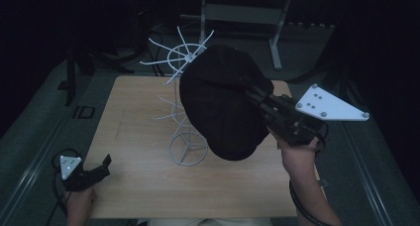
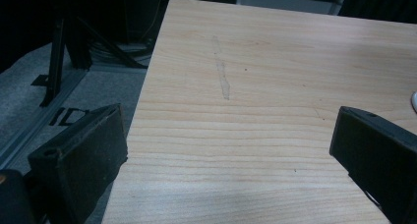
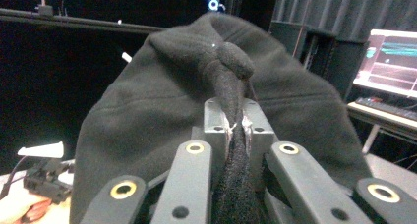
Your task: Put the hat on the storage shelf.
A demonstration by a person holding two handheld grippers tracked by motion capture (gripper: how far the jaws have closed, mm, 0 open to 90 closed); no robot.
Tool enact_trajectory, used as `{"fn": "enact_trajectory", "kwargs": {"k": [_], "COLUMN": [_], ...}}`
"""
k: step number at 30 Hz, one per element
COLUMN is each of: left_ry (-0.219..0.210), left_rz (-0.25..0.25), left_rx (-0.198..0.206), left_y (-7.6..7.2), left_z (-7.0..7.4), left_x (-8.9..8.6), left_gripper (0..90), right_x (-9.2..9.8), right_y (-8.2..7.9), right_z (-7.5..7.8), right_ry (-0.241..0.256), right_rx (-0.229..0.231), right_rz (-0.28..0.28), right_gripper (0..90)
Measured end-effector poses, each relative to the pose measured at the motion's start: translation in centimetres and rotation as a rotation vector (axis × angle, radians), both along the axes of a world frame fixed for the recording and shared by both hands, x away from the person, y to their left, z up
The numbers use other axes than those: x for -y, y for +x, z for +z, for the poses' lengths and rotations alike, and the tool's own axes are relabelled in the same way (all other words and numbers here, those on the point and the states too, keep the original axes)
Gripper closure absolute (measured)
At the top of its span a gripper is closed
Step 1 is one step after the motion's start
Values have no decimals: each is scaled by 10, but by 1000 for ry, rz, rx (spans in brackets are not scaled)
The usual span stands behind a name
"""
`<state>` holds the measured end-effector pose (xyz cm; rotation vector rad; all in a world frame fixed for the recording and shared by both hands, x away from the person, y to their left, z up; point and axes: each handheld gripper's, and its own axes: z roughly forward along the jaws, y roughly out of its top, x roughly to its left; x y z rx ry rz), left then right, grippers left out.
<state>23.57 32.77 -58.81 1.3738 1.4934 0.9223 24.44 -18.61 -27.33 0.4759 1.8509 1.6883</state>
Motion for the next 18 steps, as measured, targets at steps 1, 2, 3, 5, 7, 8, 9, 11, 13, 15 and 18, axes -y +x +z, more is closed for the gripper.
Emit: {"fn": "enact_trajectory", "kwargs": {"k": [1,2,3,5,7,8,9,11,13,15,18], "left_ry": [0,0,0,1,1,1,1,1,1,1,1], "left_rz": [0,-1,-1,-1,0,0,0,0,0,0,-1], "left_rx": [0,-1,-2,-2,0,-1,-2,-4,-3,-3,-3], "left_y": [0,0,0,0,0,0,0,0,0,0,0], "left_z": [0,0,0,0,0,0,0,0,0,0,0], "left_x": [0,0,0,0,0,0,0,0,0,0,0], "left_gripper": [15,14,15,15,15,14,14,15,14,14,14], "right_x": [0,0,0,0,0,0,1,1,1,1,0], "right_y": [0,1,1,2,3,4,6,8,10,11,13], "right_z": [-2,-5,-7,-12,-18,-20,-24,-28,-33,-37,-43], "right_ry": [1,0,-4,-7,-10,-8,-6,-3,1,-1,-7], "right_rx": [-5,-9,-13,-25,-36,-43,-53,-62,-72,-83,-96], "right_rz": [4,6,10,18,21,25,30,30,32,31,25], "right_gripper": [840,839,838,835,833,833,831,828,813,788,739]}}
